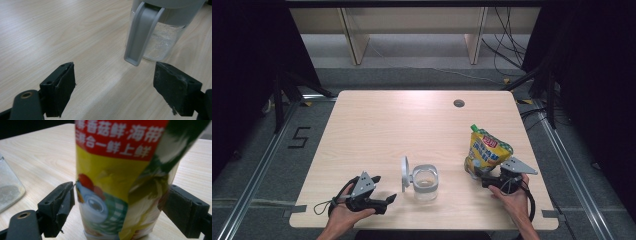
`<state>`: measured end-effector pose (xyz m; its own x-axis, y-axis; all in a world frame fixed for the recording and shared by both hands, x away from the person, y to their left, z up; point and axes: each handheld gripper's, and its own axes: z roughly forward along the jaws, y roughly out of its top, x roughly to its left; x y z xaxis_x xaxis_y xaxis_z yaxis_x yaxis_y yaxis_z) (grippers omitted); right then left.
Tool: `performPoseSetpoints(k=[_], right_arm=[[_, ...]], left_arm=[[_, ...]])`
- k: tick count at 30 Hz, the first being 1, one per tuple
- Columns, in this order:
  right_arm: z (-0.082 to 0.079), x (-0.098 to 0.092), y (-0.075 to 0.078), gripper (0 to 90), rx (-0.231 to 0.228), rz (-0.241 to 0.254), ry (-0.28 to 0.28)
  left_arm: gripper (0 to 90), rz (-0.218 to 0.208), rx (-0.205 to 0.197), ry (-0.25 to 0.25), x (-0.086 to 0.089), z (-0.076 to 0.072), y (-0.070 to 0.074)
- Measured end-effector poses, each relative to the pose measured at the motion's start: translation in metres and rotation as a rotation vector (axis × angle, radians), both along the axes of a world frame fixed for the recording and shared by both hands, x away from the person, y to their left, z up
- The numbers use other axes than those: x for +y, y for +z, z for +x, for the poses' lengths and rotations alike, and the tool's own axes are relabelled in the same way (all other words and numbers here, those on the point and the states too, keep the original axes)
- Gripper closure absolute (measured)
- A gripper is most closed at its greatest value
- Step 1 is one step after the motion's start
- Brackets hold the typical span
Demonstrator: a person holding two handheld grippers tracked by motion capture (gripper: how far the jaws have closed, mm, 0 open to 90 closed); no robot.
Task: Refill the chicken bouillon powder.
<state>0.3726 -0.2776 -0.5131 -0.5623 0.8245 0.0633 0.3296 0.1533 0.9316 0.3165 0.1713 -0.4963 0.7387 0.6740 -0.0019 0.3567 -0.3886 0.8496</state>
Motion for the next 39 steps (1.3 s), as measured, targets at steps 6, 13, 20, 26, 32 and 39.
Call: performPoseSetpoints(k=[6,13,20,26,32,39], right_arm=[[0.004,0.003,-0.001,15.6,-0.006,0.022,-0.008],[0.009,0.007,-0.001,16.0,-0.032,0.041,0.001],[0.015,0.009,-0.002,17.9,-0.066,0.036,-0.018],[0.020,0.006,-0.002,17.3,-0.098,0.012,-0.031],[0.023,0.010,-0.002,23.7,-0.098,0.039,-0.051],[0.026,0.011,-0.003,25.9,-0.101,0.056,-0.050]], left_arm=[[17.6,-0.007,0.003,0.001,-0.001,0.000,-0.001],[17.7,-0.040,0.023,0.000,0.000,0.001,-0.001],[17.7,-0.027,0.019,-0.001,0.000,0.001,-0.001],[17.7,-0.027,0.019,-0.005,-0.001,0.001,-0.001],[17.8,-0.029,0.020,-0.005,-0.002,0.000,-0.001],[17.8,-0.030,0.017,-0.002,-0.002,0.000,-0.001]])
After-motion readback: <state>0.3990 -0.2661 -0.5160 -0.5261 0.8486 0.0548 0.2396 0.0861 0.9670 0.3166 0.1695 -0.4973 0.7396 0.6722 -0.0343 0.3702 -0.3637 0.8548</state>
